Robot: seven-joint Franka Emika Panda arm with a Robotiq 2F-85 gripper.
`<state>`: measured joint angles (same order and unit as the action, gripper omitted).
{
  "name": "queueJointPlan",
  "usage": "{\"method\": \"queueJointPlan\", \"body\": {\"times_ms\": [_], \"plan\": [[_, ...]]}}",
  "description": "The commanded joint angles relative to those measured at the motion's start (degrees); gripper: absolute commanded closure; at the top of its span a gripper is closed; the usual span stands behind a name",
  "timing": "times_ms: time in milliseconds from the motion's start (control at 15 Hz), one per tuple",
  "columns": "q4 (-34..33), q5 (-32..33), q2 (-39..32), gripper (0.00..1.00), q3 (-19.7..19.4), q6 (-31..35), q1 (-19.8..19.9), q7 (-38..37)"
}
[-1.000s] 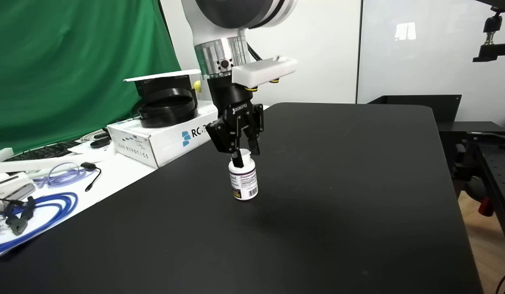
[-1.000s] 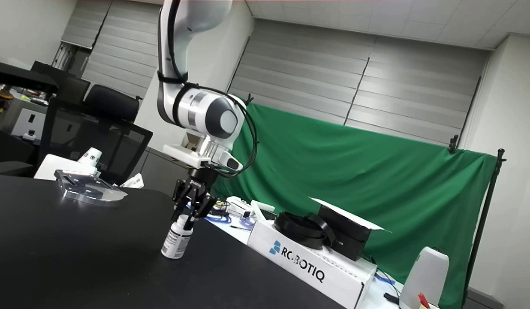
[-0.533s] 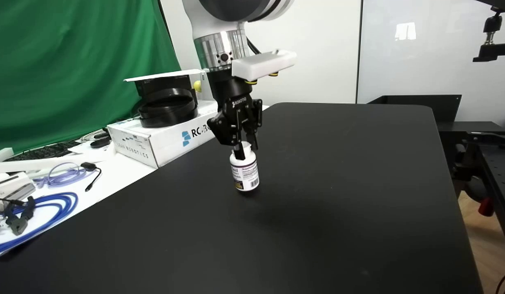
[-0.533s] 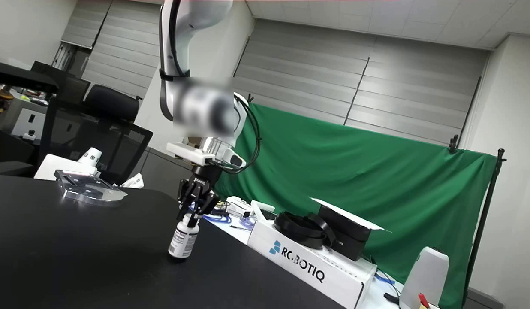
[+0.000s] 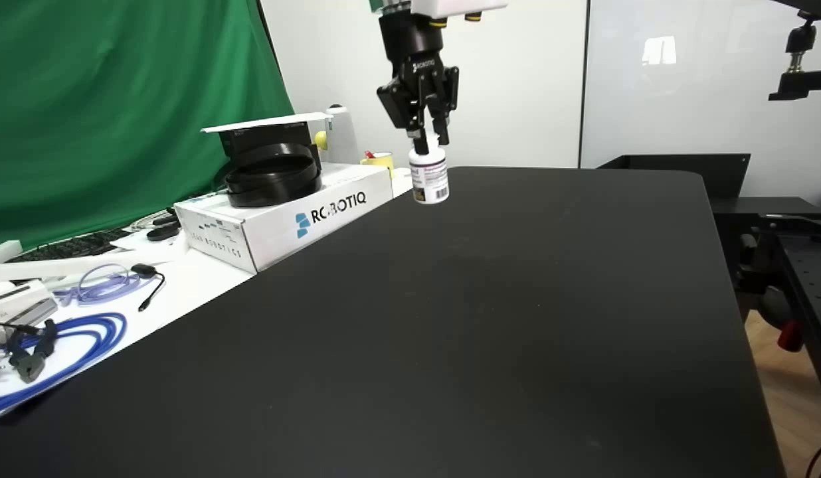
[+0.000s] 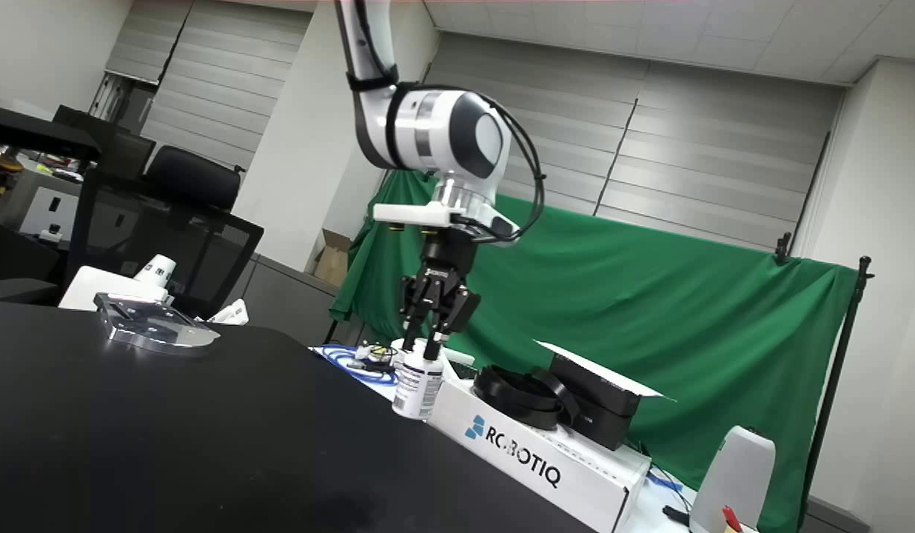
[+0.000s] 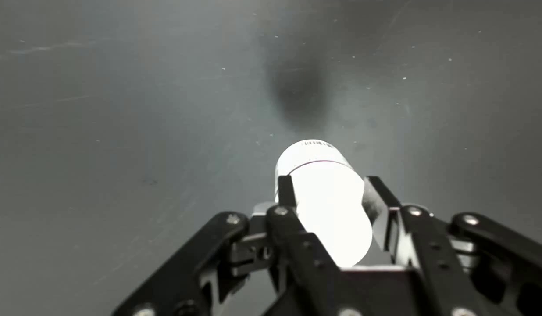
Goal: Move the bottle to the right
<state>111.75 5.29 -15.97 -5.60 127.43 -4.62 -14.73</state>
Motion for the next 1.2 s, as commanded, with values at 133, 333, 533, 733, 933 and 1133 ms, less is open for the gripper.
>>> {"method": "queueJointPlan", "body": {"times_ms": [133, 333, 533, 733, 933, 1133], "plan": [[-5.89, 0.65, 2.68, 0.82, -1.59, -12.59, 6.35, 4.55], [-10.78, 0.66, 1.63, 0.82, -3.02, -16.98, 10.20, 9.77], [-16.14, 0.93, -0.72, 0.82, -4.59, -20.06, 13.48, 13.60], [-21.74, 0.57, -3.77, 0.82, -5.36, -22.43, 15.94, 16.52], [-28.30, -0.95, -7.41, 0.82, -5.01, -26.78, 18.04, 20.82], [-25.74, -0.88, -5.98, 0.57, -4.84, -26.74, 18.12, 21.18]]}}
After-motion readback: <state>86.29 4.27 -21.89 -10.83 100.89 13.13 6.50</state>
